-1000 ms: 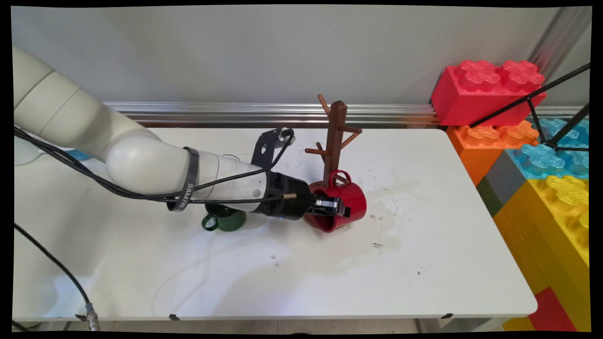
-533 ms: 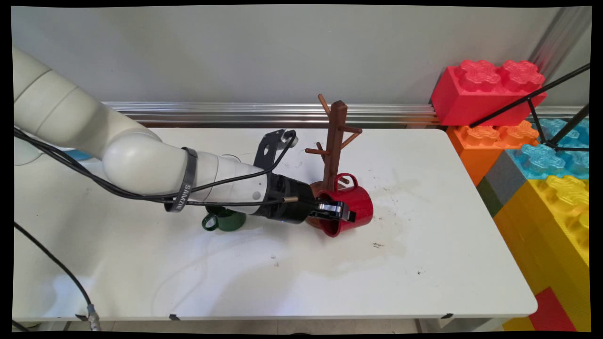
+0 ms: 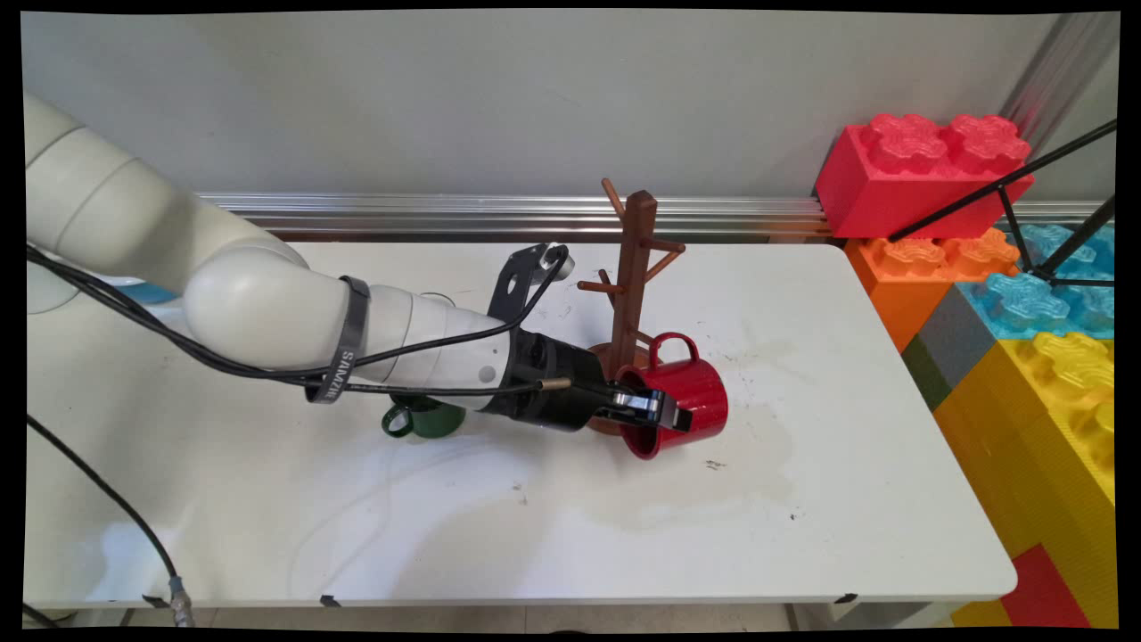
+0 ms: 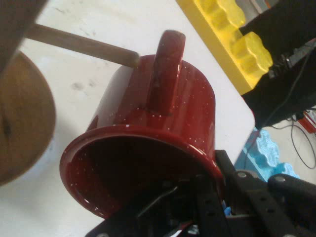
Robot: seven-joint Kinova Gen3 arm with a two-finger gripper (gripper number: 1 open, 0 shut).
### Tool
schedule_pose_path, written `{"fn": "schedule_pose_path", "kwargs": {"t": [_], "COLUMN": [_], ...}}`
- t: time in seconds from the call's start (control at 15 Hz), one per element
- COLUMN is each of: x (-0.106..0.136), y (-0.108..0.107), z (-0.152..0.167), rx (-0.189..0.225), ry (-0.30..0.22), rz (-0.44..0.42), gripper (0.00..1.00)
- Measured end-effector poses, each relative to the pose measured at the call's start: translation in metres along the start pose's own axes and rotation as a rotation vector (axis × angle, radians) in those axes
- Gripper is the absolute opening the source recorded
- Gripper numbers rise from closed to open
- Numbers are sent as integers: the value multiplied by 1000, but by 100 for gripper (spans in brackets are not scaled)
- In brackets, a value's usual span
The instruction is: Place the picked object on the table
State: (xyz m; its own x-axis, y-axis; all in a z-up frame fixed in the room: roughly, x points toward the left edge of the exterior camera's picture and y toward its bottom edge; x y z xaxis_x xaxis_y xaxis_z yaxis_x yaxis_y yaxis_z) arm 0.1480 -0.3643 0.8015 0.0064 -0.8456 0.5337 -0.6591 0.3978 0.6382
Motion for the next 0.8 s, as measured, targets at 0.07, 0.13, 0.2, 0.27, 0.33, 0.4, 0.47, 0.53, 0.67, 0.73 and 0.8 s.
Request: {"fn": "schedule_pose_path", "kwargs": {"t": [0.07,0.13,0.2,0.27,0.33,0.4,0.47,0.53,0.67,0.73,0.8], "x": [-1,-3,-5,-6,-8,-9,-10,-10,-10,-9,-7], "y": [3,6,9,12,16,19,21,23,28,30,31], "z": [-1,-3,-5,-8,-12,-15,-19,-22,-31,-37,-42], "rx": [-8,-18,-28,-36,-43,-49,-51,-52,-47,-39,-29], "ry": [-5,-12,-21,-29,-38,-47,-54,-61,-79,-91,-101], "rz": [4,9,15,22,30,39,49,56,85,106,125], "gripper": [0,0,0,0,0,0,0,0,0,0,0]}}
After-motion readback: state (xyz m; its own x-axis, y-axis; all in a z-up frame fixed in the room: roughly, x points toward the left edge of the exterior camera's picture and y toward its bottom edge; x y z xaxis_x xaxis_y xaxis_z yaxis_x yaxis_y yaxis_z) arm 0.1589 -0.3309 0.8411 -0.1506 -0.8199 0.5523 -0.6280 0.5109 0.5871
